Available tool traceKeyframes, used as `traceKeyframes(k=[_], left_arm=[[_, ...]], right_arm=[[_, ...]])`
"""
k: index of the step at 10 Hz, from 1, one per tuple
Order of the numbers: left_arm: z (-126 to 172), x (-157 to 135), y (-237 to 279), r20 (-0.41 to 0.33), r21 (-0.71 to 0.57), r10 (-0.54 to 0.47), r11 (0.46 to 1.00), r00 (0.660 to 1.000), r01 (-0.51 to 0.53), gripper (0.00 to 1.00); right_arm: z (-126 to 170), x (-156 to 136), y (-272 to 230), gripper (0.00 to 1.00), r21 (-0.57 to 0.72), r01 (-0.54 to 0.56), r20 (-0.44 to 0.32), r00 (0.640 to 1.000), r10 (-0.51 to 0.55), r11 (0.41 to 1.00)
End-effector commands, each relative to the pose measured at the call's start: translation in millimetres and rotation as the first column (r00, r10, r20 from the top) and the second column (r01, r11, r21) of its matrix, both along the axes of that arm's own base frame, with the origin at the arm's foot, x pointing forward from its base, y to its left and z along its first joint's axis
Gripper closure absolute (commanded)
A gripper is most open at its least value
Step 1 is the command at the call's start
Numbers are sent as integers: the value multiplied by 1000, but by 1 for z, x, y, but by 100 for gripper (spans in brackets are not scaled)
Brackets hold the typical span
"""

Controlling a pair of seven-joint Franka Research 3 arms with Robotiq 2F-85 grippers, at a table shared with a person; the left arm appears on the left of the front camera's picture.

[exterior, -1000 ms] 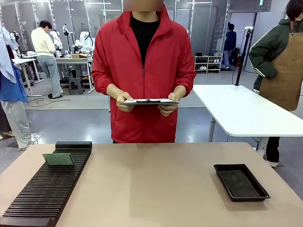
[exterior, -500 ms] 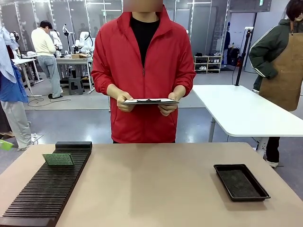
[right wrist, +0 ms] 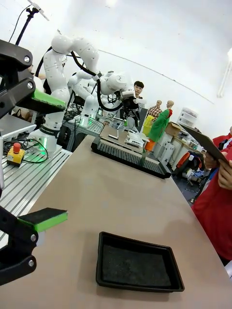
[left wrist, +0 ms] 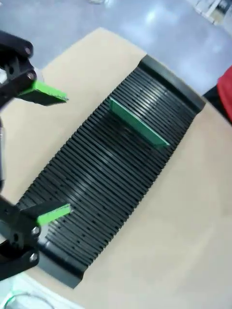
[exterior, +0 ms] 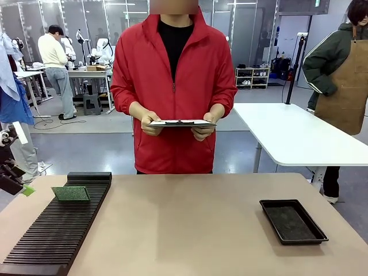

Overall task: Inspect the PCB.
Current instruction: Pick up the Blank PCB and present it to the human.

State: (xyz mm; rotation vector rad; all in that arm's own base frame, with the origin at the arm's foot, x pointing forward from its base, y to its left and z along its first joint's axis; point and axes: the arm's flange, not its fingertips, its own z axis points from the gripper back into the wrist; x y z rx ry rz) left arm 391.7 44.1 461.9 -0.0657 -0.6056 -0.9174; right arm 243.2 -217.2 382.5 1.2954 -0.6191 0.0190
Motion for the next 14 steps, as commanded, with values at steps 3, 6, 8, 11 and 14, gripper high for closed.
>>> traceKeyframes(k=[3,6,8,11,14], left_arm=[[3,-1,-1,15,6,21,1000,1000,-21,0],[4,-4,-1,17,140,-12,990,1000,9,0],[9,27,-13,-8,302,-115,947,993,112,0],[3,75,-18,-59,400,-313,862,948,310,0],[-14,105,-27,-81,481,-464,757,882,442,0]], right_arm=[[1,0,0,0,8,4,19,1000,-4,1000],[1,0,0,0,8,4,19,1000,-4,1000],[1,0,0,0,8,4,19,1000,-4,1000],[1,0,0,0,8,4,19,1000,-4,1000],[1,0,0,0,8,4,19,1000,-4,1000]])
